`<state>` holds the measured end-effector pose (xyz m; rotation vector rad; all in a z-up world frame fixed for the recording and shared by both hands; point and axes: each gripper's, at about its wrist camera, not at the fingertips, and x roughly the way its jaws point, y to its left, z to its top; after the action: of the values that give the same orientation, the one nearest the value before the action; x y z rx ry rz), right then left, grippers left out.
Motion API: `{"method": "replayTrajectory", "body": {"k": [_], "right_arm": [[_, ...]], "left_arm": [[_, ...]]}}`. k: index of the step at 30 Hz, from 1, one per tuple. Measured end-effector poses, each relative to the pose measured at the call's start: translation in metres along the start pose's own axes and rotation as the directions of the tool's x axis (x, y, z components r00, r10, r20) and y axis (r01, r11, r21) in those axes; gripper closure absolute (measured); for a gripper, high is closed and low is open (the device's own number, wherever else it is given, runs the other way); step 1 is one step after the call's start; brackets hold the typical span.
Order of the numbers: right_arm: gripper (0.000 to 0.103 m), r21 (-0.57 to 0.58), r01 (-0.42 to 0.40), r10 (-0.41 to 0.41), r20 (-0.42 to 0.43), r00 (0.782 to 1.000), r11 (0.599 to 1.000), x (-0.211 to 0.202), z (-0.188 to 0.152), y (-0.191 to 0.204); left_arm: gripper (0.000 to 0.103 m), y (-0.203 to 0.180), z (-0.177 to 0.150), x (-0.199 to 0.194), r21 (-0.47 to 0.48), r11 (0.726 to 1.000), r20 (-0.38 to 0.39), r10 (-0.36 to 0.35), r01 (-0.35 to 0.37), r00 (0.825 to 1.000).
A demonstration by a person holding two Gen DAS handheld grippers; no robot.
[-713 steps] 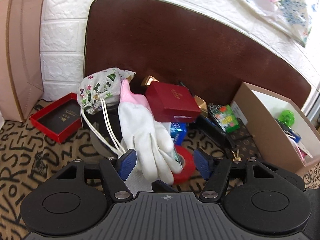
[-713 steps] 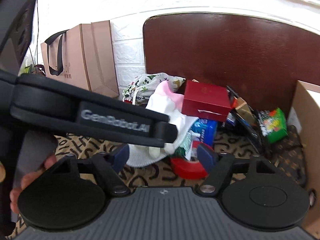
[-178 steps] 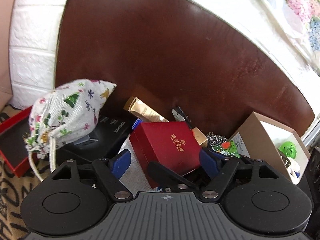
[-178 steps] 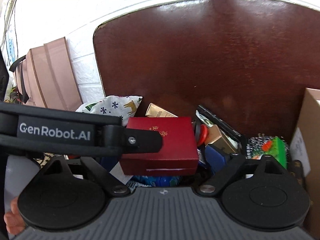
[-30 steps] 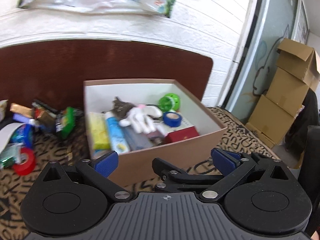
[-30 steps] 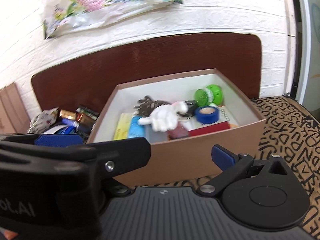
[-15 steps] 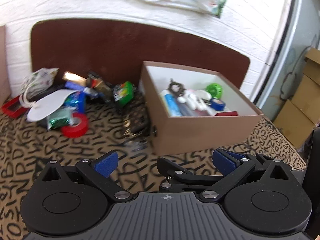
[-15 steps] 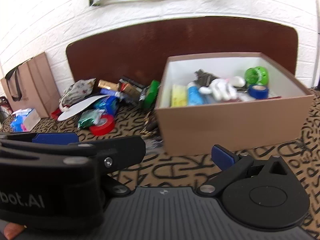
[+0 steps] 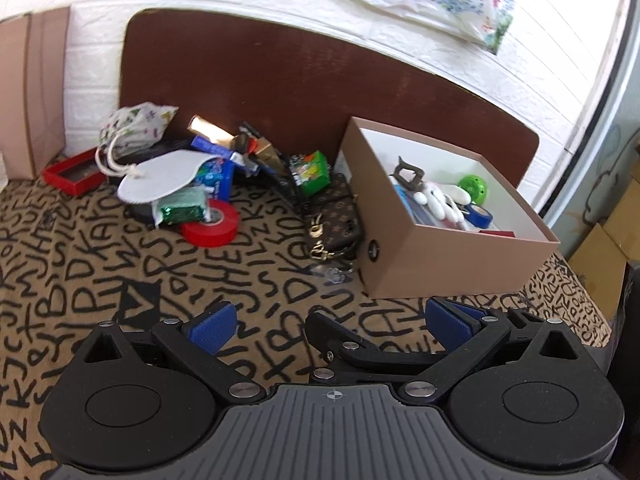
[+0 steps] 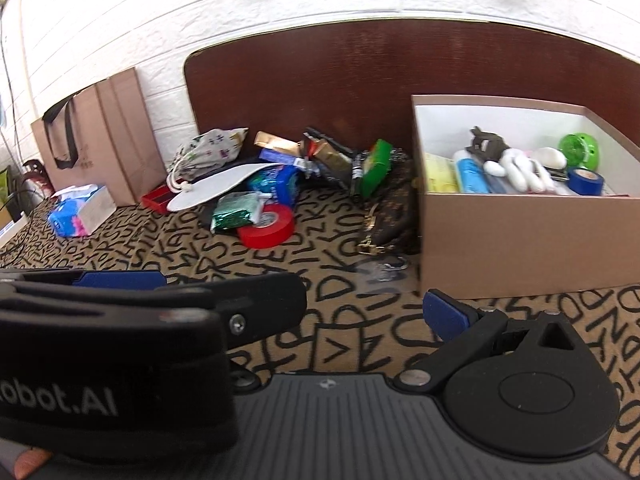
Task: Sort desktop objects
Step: 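Withdraw the left gripper from the box toward the remaining items, then reach the left gripper to the green sachet packet and grasp it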
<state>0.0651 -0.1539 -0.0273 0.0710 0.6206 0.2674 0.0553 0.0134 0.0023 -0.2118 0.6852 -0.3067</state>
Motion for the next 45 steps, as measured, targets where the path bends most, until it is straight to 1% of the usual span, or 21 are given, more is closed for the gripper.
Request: {"method": "replayTrajectory", "body": {"k": [9,16,21,27,33,37,42,43,45], "right_arm": [[0.0,-0.032,-0.047,0.046,-0.011,0.999,0.998,0.015,-0.005,0.017],[0.0,-0.042,-0.091,0.091,0.012,0.996,0.995,0.031,-0.003,0.019],[0.001,-0.095,-0.132,0.136,0.03,0.99,0.987,0.051,0.002,0.029],[0.006,-0.199,-0.173,0.184,0.04,0.982,0.965,0.081,0.013,0.047],[0.013,-0.214,-0.202,0.21,0.016,0.978,0.956,0.118,0.023,0.054],[0.019,-0.216,-0.212,0.218,0.005,0.976,0.953,0.141,0.03,0.057],[0.024,-0.217,-0.22,0.224,-0.005,0.975,0.951,0.167,0.038,0.057],[0.026,-0.214,-0.221,0.225,-0.007,0.974,0.951,0.172,0.039,0.057],[0.028,-0.209,-0.225,0.228,-0.009,0.974,0.952,0.181,0.041,0.056]], "left_arm": [[0.0,0.037,-0.005,0.004,-0.084,0.996,-0.007,0.001,-0.002,1.0],[0.0,0.071,0.002,0.011,-0.114,0.993,0.037,0.033,-0.029,0.999],[0.006,0.097,0.015,0.028,-0.11,0.993,0.058,0.048,-0.041,0.997],[0.017,0.127,0.031,0.062,-0.108,0.992,0.036,0.07,-0.065,0.997],[0.02,0.147,0.045,0.094,-0.122,0.991,0.024,0.065,-0.062,0.998],[0.024,0.157,0.056,0.114,-0.118,0.991,0.011,0.057,-0.056,0.998],[0.029,0.168,0.068,0.134,-0.132,0.99,0.002,0.049,-0.048,0.999],[0.029,0.169,0.07,0.137,-0.135,0.99,0.001,0.044,-0.044,0.999],[0.027,0.17,0.075,0.141,-0.136,0.99,0.007,0.036,-0.035,0.999]]}}
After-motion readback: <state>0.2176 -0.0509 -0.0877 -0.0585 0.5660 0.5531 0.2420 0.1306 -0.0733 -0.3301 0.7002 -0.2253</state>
